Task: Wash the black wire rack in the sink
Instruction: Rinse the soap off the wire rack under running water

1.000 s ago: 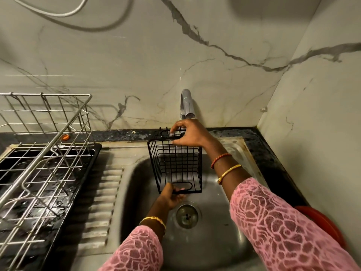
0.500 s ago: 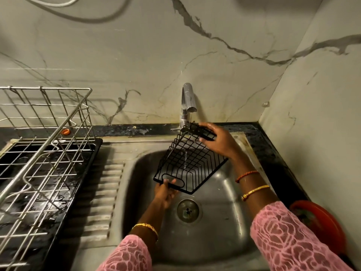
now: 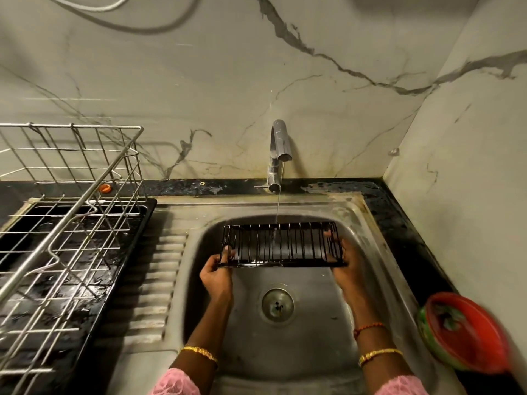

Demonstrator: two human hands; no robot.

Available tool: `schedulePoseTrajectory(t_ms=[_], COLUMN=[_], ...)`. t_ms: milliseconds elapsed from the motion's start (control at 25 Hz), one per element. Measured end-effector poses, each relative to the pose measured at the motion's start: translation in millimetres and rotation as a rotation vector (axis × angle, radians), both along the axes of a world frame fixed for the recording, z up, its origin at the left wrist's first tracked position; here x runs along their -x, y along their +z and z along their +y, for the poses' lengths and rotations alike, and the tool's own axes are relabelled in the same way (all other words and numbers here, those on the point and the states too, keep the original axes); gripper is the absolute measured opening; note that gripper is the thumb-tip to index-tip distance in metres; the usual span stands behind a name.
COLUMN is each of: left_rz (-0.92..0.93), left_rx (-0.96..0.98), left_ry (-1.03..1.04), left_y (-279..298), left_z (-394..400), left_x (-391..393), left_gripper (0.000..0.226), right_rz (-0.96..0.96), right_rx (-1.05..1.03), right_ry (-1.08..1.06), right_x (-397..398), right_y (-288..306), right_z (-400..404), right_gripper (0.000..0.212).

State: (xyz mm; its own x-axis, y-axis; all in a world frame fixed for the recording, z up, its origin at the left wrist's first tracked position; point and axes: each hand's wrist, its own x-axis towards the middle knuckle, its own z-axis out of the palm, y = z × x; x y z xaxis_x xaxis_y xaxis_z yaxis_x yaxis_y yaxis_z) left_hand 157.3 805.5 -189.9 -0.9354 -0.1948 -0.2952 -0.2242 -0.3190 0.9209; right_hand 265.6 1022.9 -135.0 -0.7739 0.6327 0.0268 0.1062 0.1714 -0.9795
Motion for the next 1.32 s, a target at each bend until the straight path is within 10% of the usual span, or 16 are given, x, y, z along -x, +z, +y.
schedulePoseTrajectory(t_ms=[120, 240, 480, 920, 1320], left_rz=[0.092, 0.130, -0.038, 0.318, 0.494], left_rx=[0.003, 0.075, 0.687, 0.865, 1.047], left_ry=[0.087, 0.064, -0.100, -0.978, -1.065], left_y=[7, 19, 77, 162, 175], left_z=[-5, -9, 9, 86, 109], left_x=[-3, 0, 18, 65, 81], left_gripper=[0.020, 0.020, 0.018, 0.017, 0.016], right_rz=[0.082, 0.106, -0.174, -0.358, -0.389], right_rx=[0.186, 0.263, 0.499, 0.984, 1.208], right_ry=[-0.099, -0.186, -0.326, -0.222, -0.217], right_x=[-8, -2, 41, 16, 32], right_y=[-24, -23, -22, -68, -56], right_z=[-13, -21, 12, 1, -34], right_gripper=[0.060, 0.026, 0.007, 0.017, 0.012])
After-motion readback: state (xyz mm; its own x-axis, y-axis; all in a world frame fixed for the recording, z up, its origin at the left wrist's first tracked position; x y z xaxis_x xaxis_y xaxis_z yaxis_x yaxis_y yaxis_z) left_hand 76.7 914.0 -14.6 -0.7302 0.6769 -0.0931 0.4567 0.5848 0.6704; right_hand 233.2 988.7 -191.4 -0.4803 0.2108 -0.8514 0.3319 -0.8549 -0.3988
